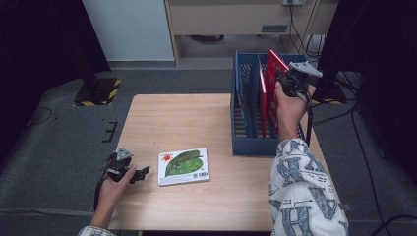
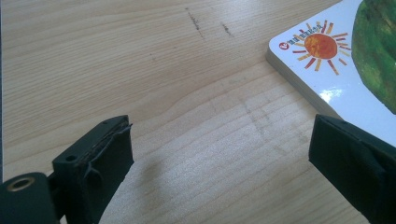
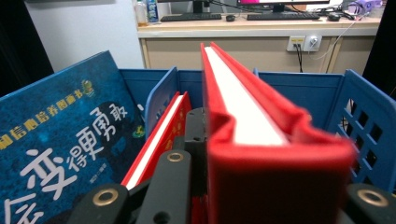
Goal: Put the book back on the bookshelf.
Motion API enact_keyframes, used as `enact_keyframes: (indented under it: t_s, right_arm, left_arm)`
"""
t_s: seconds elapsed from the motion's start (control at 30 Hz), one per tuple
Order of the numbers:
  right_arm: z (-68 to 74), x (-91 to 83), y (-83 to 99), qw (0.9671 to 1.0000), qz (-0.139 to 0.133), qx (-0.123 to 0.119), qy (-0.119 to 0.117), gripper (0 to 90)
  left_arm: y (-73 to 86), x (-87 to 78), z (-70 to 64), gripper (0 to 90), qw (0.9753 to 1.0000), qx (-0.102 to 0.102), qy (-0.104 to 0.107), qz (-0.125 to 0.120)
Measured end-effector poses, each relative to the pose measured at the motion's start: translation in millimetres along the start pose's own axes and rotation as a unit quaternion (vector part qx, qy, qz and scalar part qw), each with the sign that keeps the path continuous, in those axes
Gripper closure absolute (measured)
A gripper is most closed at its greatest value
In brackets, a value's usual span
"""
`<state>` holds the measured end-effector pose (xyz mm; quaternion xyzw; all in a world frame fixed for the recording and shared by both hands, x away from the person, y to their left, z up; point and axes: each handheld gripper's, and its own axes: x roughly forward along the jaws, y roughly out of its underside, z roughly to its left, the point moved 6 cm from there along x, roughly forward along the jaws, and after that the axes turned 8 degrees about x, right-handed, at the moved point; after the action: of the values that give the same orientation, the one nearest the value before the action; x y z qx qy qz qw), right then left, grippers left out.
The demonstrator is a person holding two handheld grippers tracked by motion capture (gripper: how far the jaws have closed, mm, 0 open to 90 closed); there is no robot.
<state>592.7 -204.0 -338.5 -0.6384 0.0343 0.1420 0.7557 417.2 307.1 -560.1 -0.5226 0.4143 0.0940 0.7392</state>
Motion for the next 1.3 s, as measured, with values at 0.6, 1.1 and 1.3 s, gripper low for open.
enact_keyframes:
  t_s: [0.6, 1.1, 1.3]
  right_arm:
    - [-4.9, 5.1, 21.9, 0.9998, 0.003, 0.017, 0.010, 78.2]
    - [-10.7, 12.5, 34.8, 0.9995, 0.021, 0.015, 0.019, 78.4]
    - [-11.6, 16.2, 42.8, 0.9992, 0.031, 0.015, 0.021, 78.1]
  left_arm:
    - [-0.3, 0.7, -0.5, 5.6, 1.0000, 0.002, 0.003, 0.000]
    - [-0.5, 2.2, -2.2, 5.6, 0.9999, 0.008, 0.006, 0.003]
    - [-0.5, 2.5, -2.2, 5.6, 0.9999, 0.008, 0.007, 0.003]
